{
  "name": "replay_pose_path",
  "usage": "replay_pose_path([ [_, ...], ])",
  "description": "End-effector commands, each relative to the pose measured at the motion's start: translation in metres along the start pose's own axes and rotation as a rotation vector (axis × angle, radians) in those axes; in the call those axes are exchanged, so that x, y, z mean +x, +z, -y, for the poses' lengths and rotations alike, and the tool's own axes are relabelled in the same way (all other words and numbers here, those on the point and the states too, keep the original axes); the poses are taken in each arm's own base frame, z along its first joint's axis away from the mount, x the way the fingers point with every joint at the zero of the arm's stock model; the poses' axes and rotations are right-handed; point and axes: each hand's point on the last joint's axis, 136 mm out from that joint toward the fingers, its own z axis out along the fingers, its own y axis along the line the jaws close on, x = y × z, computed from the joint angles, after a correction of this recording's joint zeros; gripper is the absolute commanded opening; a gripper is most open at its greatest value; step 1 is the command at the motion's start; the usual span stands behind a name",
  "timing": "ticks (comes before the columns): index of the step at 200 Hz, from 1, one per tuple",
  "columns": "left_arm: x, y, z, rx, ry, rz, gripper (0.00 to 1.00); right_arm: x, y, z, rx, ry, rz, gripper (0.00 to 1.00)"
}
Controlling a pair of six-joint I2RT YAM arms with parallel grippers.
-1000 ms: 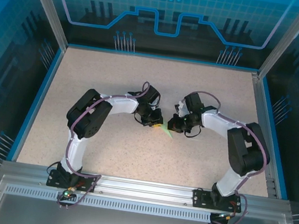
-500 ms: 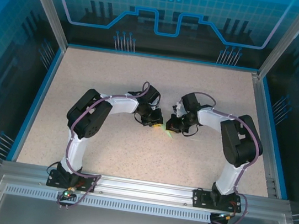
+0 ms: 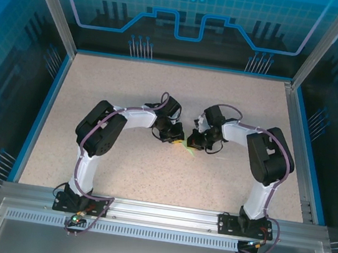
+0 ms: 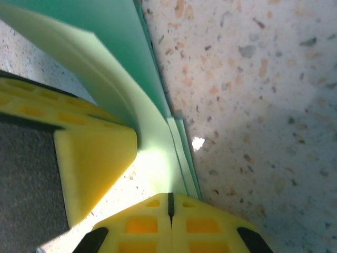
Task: Fold a paper plane with a square sheet of paper (pick it up from the middle)
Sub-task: Fold the wing for the fifth time at the center of the table.
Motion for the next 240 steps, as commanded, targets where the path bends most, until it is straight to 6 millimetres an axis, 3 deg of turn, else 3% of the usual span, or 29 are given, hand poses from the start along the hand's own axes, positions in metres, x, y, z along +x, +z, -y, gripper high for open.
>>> replay_pose_path([
  [1,-0.001,0.013,-0.036,-0.125,-0.025,-0.004,0.12,0.029,-0.009,0.017,0.046,0.037,-0.069,0.04],
  [16,-0.001,0.013,-0.036,-0.125,-0.026,-0.003,0.12,0.028,-0.015,0.012,0.036,0.022,-0.056,0.04],
  [45,-0.001,0.013,-0.036,-0.125,-0.025,-0.003,0.12,0.016,-0.023,-0.017,-0.023,-0.053,-0.01,0.04],
  [72,0.0,0.013,-0.036,-0.125,-0.026,-0.005,0.12,0.008,-0.018,-0.027,-0.026,-0.08,-0.008,0.04],
  [112,0.0,0.012,-0.035,-0.123,-0.026,-0.007,0.12,0.017,-0.002,-0.009,0.016,-0.041,-0.06,0.04],
  [179,-0.004,0.008,-0.028,-0.109,-0.01,0.004,0.13,0.038,-0.003,0.027,0.09,0.037,-0.102,0.03],
  [240,-0.005,-0.012,0.036,0.18,0.097,0.032,0.16,0.04,0.004,0.034,0.065,0.095,-0.105,0.0],
])
